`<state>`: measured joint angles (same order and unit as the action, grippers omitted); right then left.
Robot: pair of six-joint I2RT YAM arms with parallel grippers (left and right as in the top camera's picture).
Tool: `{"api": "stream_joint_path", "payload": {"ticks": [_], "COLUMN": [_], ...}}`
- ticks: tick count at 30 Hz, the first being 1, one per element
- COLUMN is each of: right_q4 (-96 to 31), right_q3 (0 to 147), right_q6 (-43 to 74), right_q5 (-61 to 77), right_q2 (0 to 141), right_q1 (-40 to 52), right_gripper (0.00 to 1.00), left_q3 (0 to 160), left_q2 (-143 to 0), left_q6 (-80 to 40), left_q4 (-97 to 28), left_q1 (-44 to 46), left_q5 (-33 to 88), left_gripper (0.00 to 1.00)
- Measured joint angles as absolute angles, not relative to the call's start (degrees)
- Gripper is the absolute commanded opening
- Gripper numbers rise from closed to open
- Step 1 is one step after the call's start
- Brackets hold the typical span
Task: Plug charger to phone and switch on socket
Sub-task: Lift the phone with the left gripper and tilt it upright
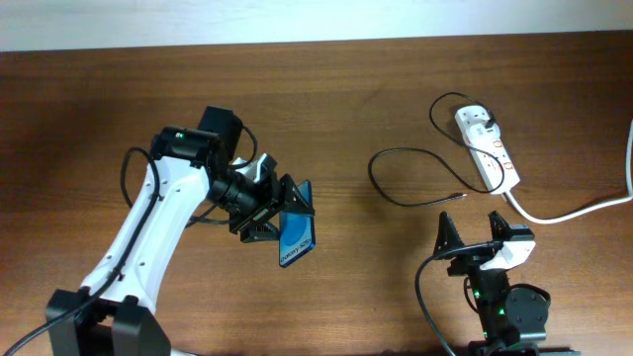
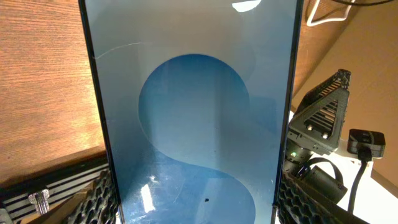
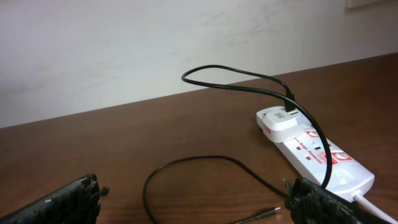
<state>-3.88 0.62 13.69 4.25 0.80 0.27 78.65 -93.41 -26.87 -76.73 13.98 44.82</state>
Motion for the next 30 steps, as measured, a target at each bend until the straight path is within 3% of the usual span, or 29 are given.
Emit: {"api": "stream_joint_path", "payload": {"ticks": [9,30], "right_q4": [-3.9,-3.8], "right_q3": [0.6,0.6], "right_q6": [13.7,13.9], "right_q5": [4.3,5.3], "right_q2": [0.8,0.8], "right_q1": [0.3,0.3], "right_gripper": [0.98,0.98], "left_q3": [78.7,78.7], "left_q2": [-93.4,-93.4], "left_q6": [-27.1,-23.4], "left_q4": [-71.2,-62.0], "left_q1": [14.0,14.0], "left_q5": [41.4,17.0], "left_gripper": [0.35,0.37]}}
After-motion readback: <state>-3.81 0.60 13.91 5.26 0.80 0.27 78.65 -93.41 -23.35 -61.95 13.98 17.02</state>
